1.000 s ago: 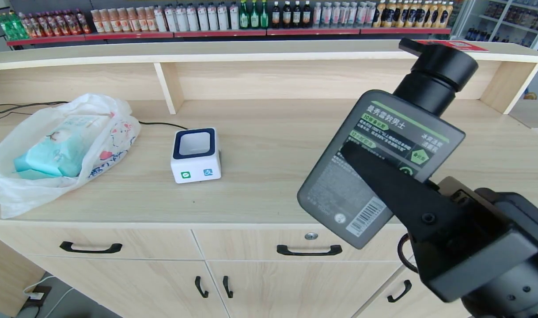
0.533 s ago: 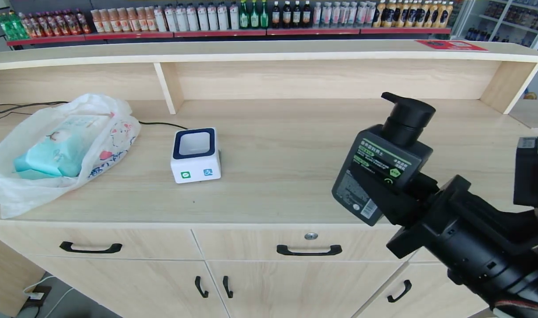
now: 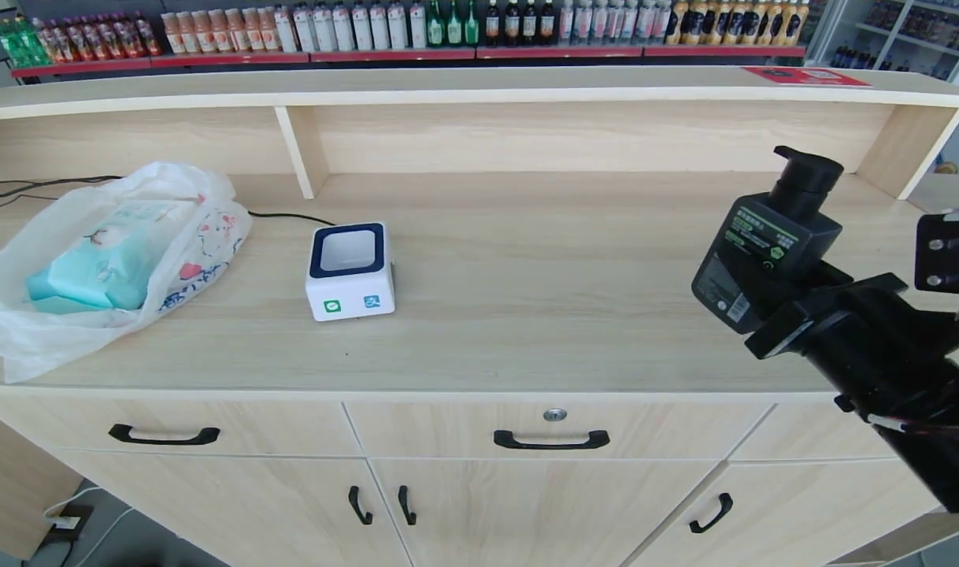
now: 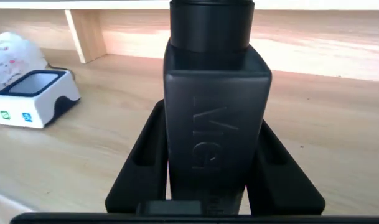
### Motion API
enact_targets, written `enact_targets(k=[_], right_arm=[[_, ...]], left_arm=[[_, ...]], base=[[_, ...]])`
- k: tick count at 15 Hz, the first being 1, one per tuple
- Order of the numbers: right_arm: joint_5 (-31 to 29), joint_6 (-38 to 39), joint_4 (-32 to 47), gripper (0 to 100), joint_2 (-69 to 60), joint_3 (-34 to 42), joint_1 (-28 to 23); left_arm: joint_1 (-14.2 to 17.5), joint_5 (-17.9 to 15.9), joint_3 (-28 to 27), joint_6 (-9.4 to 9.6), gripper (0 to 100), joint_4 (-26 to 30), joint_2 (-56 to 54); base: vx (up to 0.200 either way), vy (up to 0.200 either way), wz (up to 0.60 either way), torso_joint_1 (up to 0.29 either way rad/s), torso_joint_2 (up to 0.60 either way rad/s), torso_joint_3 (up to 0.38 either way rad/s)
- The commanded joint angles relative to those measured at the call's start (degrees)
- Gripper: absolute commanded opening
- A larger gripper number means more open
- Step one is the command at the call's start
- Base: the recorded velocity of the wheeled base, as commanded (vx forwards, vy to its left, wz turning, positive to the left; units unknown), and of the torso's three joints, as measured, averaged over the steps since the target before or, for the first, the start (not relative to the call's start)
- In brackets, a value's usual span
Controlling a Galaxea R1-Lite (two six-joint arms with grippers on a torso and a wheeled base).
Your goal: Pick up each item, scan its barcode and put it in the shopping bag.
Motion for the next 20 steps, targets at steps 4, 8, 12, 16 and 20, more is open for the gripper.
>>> enact_targets(k=[4, 8, 12, 16, 20], right_arm=[[0.8, -1.1, -0.1, 0, 1.7, -3.3, -6.3], [0.8, -0.3, -0.1, 0, 3.5, -6.8, -6.7], [0.7, 0.3, -0.1, 0, 2.5, -6.7, -7.5], [0.7, 0.4, -0.1, 0, 2.2, -6.8, -7.6], [0.7, 0.9, -0.1, 0, 2.8, -7.4, -7.7]], left_arm=[[0.0, 0.1, 0.0, -0.02, 100, -0.1, 0.0], [0.0, 0.0, 0.0, -0.02, 100, -0.1, 0.0], [0.1, 0.1, 0.0, -0.20, 100, -0.1, 0.0], [0.0, 0.1, 0.0, -0.28, 100, -0.1, 0.0], [0.0, 0.1, 0.0, -0.28, 100, -0.1, 0.0]], base=[[0.000, 0.000, 0.00, 0.000, 0.00, 0.000], [0.000, 0.000, 0.00, 0.000, 0.00, 0.000], [0.000, 0.200, 0.00, 0.000, 0.00, 0.004], [0.000, 0.200, 0.00, 0.008, 0.01, 0.002], [0.000, 0.200, 0.00, 0.002, 0.00, 0.006]])
